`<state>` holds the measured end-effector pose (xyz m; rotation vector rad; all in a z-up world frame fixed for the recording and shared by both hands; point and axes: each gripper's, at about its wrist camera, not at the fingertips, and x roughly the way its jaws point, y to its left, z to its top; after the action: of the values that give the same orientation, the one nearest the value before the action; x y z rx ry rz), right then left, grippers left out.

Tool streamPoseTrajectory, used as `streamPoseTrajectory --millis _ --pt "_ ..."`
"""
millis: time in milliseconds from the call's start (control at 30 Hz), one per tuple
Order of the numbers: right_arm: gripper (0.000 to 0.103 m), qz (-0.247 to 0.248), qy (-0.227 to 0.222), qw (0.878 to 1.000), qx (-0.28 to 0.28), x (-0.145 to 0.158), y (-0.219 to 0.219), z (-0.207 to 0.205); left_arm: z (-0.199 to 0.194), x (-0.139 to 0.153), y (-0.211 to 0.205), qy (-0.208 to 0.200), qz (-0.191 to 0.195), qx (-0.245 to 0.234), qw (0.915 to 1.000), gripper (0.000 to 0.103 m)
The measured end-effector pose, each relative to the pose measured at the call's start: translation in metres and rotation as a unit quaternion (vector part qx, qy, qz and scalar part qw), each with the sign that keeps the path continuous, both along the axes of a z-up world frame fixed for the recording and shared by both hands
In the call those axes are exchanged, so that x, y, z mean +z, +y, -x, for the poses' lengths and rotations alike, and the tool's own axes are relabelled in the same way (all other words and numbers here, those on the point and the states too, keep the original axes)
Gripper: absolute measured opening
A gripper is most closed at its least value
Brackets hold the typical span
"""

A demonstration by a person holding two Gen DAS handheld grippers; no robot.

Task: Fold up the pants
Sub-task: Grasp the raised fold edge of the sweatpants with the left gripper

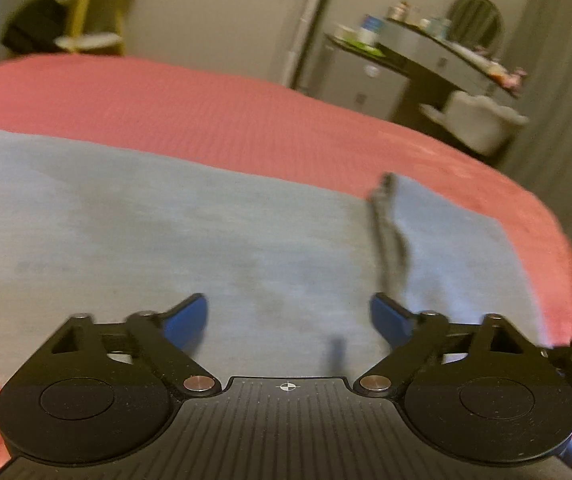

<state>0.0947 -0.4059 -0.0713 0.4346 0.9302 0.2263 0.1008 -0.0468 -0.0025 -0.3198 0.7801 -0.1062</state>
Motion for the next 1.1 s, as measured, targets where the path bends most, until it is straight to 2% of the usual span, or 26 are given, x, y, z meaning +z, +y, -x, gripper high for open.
streamPoseTrajectory --millis 67,133,233,300,400,467,500,533,567,600,733,767,800,833,933,1000,1100 --pt "0.052 -0.064 -0.02 0.996 -0.057 0.0 -0.024 0.01 -0.016 0.0 -0.008 0.02 0.031 -0.019 0.9991 0.085" --pt "0.06 -0.078 -0.058 0.99 -0.102 0.002 -0.037 0.023 -0.036 -0.005 -0.016 0.053 0.086 -0.044 0.9939 0.083" --pt "0.062 -0.124 -0.061 0.984 -0.112 -0.004 -0.043 0.028 -0.067 -0.022 -0.027 0.12 0.147 -0.054 0.9804 0.069" --pt "0.062 -0.151 -0.053 0.98 -0.116 -0.01 -0.047 0.026 -0.084 -0.033 -0.035 0.145 0.165 -0.063 0.9736 0.069" --pt "0.063 -0.166 -0.056 0.977 -0.119 -0.009 -0.044 0.026 -0.1 -0.037 -0.047 0.15 0.17 -0.077 0.9709 0.069" --pt "0.065 -0.166 -0.062 0.978 -0.114 -0.005 -0.045 0.028 -0.107 -0.039 -0.055 0.159 0.159 -0.092 0.97 0.068" --pt "0.066 -0.167 -0.064 0.978 -0.111 -0.007 -0.044 0.027 -0.11 -0.038 -0.058 0.159 0.153 -0.1 0.9701 0.064" --pt "0.066 -0.17 -0.066 0.977 -0.109 -0.006 -0.043 0.028 -0.111 -0.037 -0.06 0.16 0.146 -0.1 0.971 0.051" --pt "0.066 -0.17 -0.067 0.977 -0.112 -0.007 -0.043 0.026 -0.11 -0.036 -0.061 0.162 0.139 -0.098 0.972 0.044" --pt "0.066 -0.17 -0.068 0.976 -0.116 -0.006 -0.042 0.022 -0.11 -0.037 -0.062 0.163 0.132 -0.094 0.9733 0.021" --pt "0.068 -0.149 -0.121 0.969 -0.157 0.0 -0.041 0.032 -0.099 -0.034 -0.054 0.148 0.148 -0.086 0.974 0.018" --pt "0.071 -0.156 -0.136 0.965 -0.161 0.002 -0.042 0.035 -0.095 -0.032 -0.051 0.144 0.149 -0.088 0.9743 0.017" --pt "0.082 -0.163 -0.142 0.964 -0.156 0.003 -0.043 0.035 -0.092 -0.027 -0.048 0.14 0.15 -0.093 0.9743 0.017" --pt "0.086 -0.165 -0.133 0.967 -0.141 0.004 -0.042 0.033 -0.091 -0.023 -0.044 0.139 0.15 -0.097 0.9741 0.016" --pt "0.086 -0.163 -0.093 0.979 -0.085 0.004 -0.035 0.024 -0.084 -0.007 -0.022 0.134 0.148 -0.097 0.975 0.016" --pt "0.086 -0.134 -0.087 0.984 -0.081 0.007 -0.03 0.023 -0.079 0.0 -0.001 0.126 0.142 -0.087 0.9779 0.016" --pt "0.085 -0.132 -0.083 0.985 -0.075 0.007 -0.029 0.021 -0.078 0.0 0.029 0.13 0.114 -0.066 0.9828 0.017"
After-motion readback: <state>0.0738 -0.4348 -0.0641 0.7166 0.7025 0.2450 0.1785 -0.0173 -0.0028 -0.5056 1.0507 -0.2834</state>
